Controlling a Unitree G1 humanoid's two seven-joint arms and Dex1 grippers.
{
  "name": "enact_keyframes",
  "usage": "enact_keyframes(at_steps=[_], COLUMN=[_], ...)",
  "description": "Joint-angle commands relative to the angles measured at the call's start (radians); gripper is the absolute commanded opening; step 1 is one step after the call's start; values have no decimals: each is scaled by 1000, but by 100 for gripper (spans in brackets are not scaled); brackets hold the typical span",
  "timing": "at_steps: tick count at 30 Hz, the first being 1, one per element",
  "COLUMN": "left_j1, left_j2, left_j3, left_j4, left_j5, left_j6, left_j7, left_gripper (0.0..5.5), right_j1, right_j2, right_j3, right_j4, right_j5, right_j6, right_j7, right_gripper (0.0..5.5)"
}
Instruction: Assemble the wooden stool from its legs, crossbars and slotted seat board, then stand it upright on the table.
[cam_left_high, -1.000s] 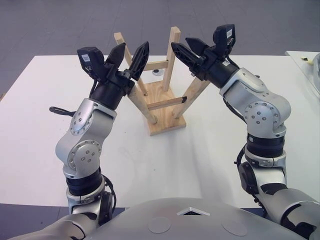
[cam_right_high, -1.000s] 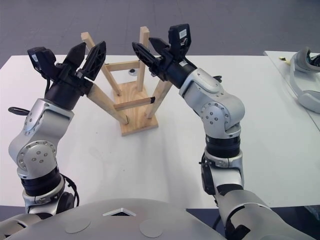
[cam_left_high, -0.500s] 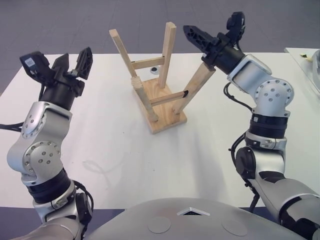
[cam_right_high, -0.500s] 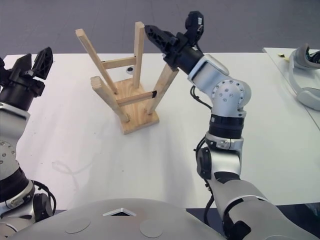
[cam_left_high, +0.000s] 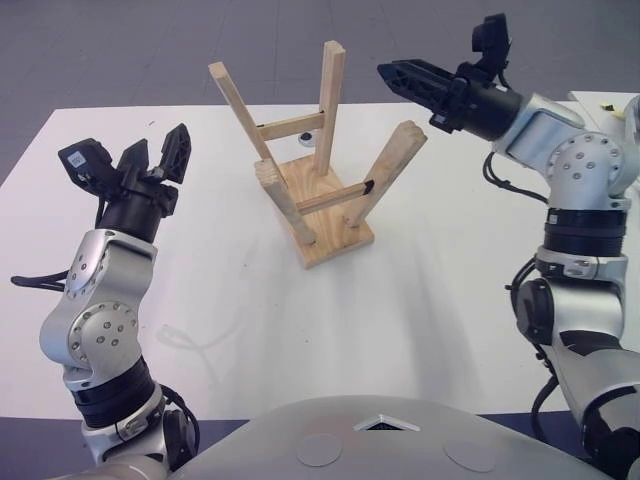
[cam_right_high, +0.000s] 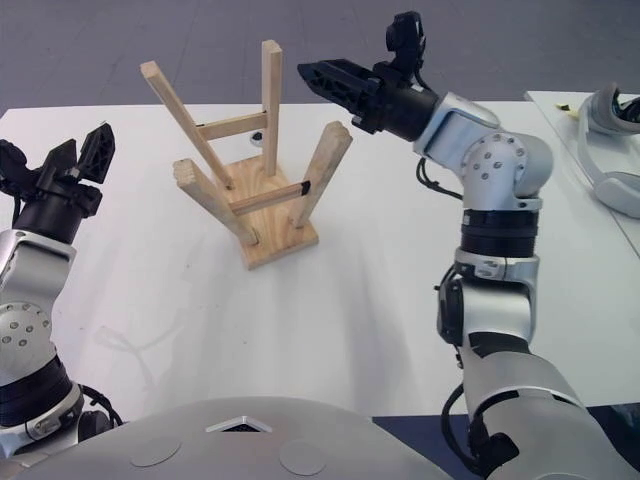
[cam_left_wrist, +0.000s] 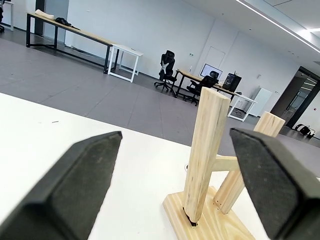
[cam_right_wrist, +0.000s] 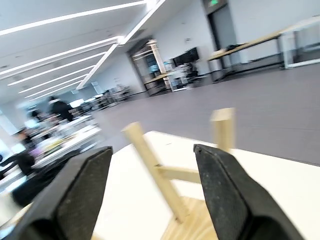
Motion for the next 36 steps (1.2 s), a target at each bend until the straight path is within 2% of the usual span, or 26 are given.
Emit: enact_keyframes(at_steps=[1, 6, 9, 12, 19, 27, 36], left_j1=[10, 17, 13, 6, 4, -5, -24], left_j2=[15, 15, 14, 14, 27, 42, 55], left_j3=[3, 8, 5, 5, 6, 7, 4], left_j4=[-4, -24, -28, -37, -40, -44, -43], left_j5=[9, -2, -7, -16, -28, -35, -37], left_j6=[-4, 0, 4, 8, 6, 2, 1], left_j7=[8, 18, 22, 30, 35, 38, 33], left_gripper=[400, 400, 400, 400, 400, 400, 400], right_j1=[22, 78, 96, 108, 85, 152, 180], right_j2=[-74, -172, -192, -191, -144, -159, -140], right_j3=[17, 71, 94, 97, 20, 88, 98], right_j4=[-38, -79, -75, -69, -47, -67, -67], right_j5=[33, 5, -25, -54, -32, -153, -207], right_j6=[70, 99, 80, 50, -30, -146, -209], right_j7=[119, 245, 274, 288, 333, 371, 359], right_gripper=[305, 305, 305, 305, 305, 305, 305])
